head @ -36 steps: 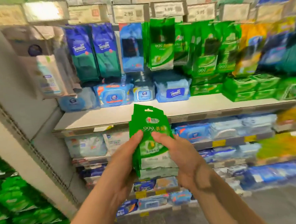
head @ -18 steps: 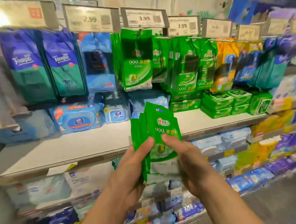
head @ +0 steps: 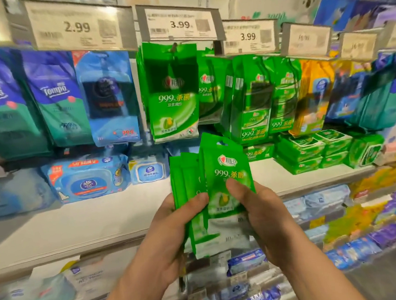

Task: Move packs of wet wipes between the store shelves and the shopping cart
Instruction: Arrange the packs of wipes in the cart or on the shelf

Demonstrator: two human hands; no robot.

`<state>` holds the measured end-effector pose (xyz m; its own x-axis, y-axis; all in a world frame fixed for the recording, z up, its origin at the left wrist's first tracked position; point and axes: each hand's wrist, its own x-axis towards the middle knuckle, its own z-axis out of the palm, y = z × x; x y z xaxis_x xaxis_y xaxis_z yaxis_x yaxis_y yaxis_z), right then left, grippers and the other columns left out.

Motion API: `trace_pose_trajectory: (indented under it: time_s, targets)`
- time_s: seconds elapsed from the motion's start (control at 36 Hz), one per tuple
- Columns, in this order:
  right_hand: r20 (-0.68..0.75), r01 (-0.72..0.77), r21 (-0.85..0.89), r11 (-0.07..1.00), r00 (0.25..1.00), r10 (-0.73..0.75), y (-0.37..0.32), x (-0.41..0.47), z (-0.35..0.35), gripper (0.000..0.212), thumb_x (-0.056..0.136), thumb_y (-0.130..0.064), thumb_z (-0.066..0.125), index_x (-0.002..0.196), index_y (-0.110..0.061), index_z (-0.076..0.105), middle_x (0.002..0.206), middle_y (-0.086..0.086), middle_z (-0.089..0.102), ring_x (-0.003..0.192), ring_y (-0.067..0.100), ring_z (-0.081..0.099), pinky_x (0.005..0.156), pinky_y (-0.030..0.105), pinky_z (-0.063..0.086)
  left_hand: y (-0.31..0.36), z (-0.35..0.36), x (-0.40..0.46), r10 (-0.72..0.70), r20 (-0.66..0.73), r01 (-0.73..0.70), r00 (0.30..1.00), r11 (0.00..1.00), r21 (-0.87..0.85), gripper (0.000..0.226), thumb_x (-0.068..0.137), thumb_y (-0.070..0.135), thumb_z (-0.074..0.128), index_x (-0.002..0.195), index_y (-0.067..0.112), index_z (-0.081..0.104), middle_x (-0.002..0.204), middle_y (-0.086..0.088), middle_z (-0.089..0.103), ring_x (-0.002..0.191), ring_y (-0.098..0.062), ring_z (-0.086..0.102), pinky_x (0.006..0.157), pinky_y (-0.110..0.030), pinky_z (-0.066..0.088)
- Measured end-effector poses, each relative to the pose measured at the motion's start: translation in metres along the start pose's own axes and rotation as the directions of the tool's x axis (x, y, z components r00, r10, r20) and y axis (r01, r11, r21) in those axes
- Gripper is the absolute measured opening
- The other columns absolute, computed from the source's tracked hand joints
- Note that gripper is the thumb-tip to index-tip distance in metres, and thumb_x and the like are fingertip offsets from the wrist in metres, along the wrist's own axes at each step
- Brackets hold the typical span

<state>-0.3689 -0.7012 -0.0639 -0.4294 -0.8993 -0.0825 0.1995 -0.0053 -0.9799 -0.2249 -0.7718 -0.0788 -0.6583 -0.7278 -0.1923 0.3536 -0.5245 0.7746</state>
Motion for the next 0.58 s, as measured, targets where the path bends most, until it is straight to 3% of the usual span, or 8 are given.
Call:
trace_pose_trajectory:
  time_s: [0.08,0.17,0.19,0.28,0.36,0.39,0.47,0.58]
  targets:
    - [0.037,0.022,-0.048,0.999,0.999,-0.020,-0.011,0.005,-0.010,0.023,0.100,-0.028,0.055,0.113,-0.018,0.072,0.103,0.001,0.079,0.095,0.020,0.076,0.078,0.039,0.063,-0.002,0.006,0.005,0.042,-0.047,-0.041,0.998,0.999,0.016,0.068,0.067,0.002,0.081,0.131,0.002,0.059,0.116,-0.028,0.071,0.103,-0.046,0.071,0.080,-0.052,0.060]
    - [0.062,0.093,-0.110,0.990,0.994,-0.086,-0.021,0.010,-0.024,0.023,0.104,-0.023,0.049,0.109,-0.016,0.070,0.091,-0.008,0.079,0.084,0.006,0.075,0.062,0.014,0.055,-0.003,0.012,0.008,0.106,-0.100,-0.102,0.989,0.994,0.046,0.058,0.067,0.007,0.072,0.124,0.001,0.061,0.106,-0.027,0.074,0.087,-0.040,0.076,0.064,-0.043,0.063]
    - [0.045,0.119,-0.106,0.987,0.992,-0.115,-0.024,0.014,-0.029,0.020,0.104,-0.022,0.051,0.104,-0.016,0.070,0.085,-0.010,0.079,0.081,0.006,0.074,0.062,0.014,0.054,-0.003,0.015,0.009,0.112,-0.106,-0.107,0.988,0.993,0.052,0.057,0.066,0.008,0.070,0.122,0.001,0.061,0.105,-0.027,0.074,0.084,-0.039,0.076,0.062,-0.042,0.062]
    - [0.010,0.140,-0.038,0.989,0.990,-0.139,-0.030,0.028,-0.039,0.019,0.099,-0.021,0.059,0.087,-0.020,0.074,0.080,-0.005,0.078,0.079,0.017,0.075,0.071,0.033,0.055,-0.005,0.019,0.009,0.119,-0.109,-0.112,0.987,0.991,0.068,0.066,0.059,0.000,0.078,0.123,0.001,0.061,0.107,-0.027,0.074,0.086,-0.040,0.076,0.066,-0.044,0.064]
    - [-0.028,0.118,0.029,0.993,0.993,-0.117,-0.042,0.040,-0.047,0.023,0.098,-0.019,0.056,0.079,-0.017,0.070,0.061,-0.011,0.071,0.058,0.008,0.070,0.057,0.027,0.054,-0.007,0.021,0.008,0.157,-0.086,-0.150,0.984,0.985,0.084,0.054,0.061,0.000,0.072,0.115,0.001,0.065,0.106,-0.028,0.074,0.081,-0.038,0.076,0.066,-0.043,0.064]
    - [-0.031,0.128,-0.005,0.992,0.991,-0.128,-0.047,0.042,-0.048,0.017,0.094,-0.028,0.062,0.086,-0.016,0.071,0.068,-0.011,0.073,0.065,0.011,0.071,0.060,0.027,0.057,-0.006,0.023,0.007,0.165,-0.078,-0.158,0.983,0.983,0.091,0.054,0.060,-0.004,0.072,0.113,0.001,0.065,0.105,-0.028,0.074,0.078,-0.037,0.076,0.063,-0.042,0.064]
    - [-0.016,0.207,-0.104,0.973,0.978,-0.210,-0.058,0.053,-0.043,0.072,0.062,-0.059,0.073,0.122,-0.020,0.069,0.118,0.000,0.073,0.111,0.025,0.068,0.101,0.052,0.052,-0.004,0.030,0.006,0.193,-0.076,-0.184,0.978,0.976,0.115,0.053,0.059,0.000,0.071,0.112,0.001,0.065,0.102,-0.027,0.075,0.074,-0.034,0.076,0.058,-0.038,0.062]
    - [0.140,0.375,-0.097,0.922,0.922,-0.360,-0.074,0.063,-0.037,0.034,0.076,-0.051,0.066,0.100,-0.029,0.077,0.104,0.006,0.077,0.106,0.032,0.070,0.100,0.059,0.050,0.000,0.034,0.011,0.243,-0.159,-0.226,0.957,0.967,0.115,0.046,0.060,0.002,0.064,0.105,0.000,0.064,0.083,-0.023,0.076,0.062,-0.031,0.075,0.048,-0.033,0.058]
